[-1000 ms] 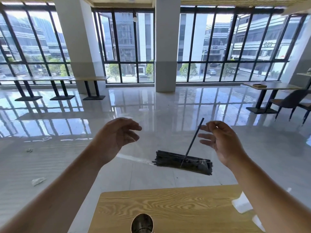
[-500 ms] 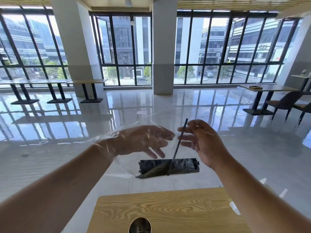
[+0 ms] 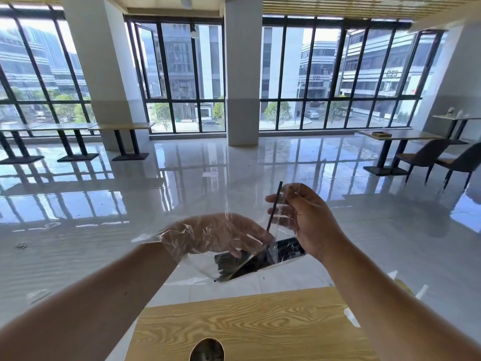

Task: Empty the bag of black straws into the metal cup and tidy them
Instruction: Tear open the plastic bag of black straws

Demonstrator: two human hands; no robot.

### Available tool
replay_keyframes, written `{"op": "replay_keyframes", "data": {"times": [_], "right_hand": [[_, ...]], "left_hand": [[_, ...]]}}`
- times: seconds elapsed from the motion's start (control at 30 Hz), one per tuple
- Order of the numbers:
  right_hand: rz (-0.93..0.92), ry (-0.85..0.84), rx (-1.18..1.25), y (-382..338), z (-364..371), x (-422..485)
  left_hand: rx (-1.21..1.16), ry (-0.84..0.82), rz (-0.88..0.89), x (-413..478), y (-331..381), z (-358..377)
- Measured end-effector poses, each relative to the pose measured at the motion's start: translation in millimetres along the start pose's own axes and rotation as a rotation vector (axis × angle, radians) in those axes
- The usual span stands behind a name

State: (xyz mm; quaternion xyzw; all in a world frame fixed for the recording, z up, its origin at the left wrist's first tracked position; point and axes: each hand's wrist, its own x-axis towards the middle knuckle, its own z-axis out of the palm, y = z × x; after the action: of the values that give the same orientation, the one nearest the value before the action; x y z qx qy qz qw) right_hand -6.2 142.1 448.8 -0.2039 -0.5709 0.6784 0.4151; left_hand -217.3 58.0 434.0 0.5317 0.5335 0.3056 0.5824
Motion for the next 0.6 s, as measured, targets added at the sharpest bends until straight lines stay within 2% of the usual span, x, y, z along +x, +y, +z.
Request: {"op": "replay_keyframes", "data": {"times": [0.03, 0.07, 0.17, 0.23, 0.37, 0.5, 0.57, 0.6], "right_hand": [[0.004, 0.012, 0.01, -1, -2, 1], [0.009, 0.025, 0.02, -2, -5, 1], [0.027, 0.052, 0.048, -2, -12, 2], [0.039, 0.06, 0.079, 0, -15, 2], [0.039, 0.064, 0.1, 0, -16, 4], [0.03, 0.069, 0.074, 0, -14, 5], [0.025, 0.075, 0.065, -1, -14, 5], [0.024, 0.082, 0.061, -2, -15, 5]], "left_hand": [[-0.037, -0.111, 0.13, -9, 1, -5], [-0.066, -0.098, 0.189, -21, 3, -7], [-0.036, 0.194, 0.241, -37, 14, -2], [0.081, 0.291, 0.289, -43, 16, -2], [0.138, 0.303, 0.105, -53, 23, -2], [-0.198, 0.152, -0.045, -52, 22, -7], [0.002, 0.18, -0.093, -51, 17, -12], [0.238, 0.217, -0.114, -48, 11, -16]]}}
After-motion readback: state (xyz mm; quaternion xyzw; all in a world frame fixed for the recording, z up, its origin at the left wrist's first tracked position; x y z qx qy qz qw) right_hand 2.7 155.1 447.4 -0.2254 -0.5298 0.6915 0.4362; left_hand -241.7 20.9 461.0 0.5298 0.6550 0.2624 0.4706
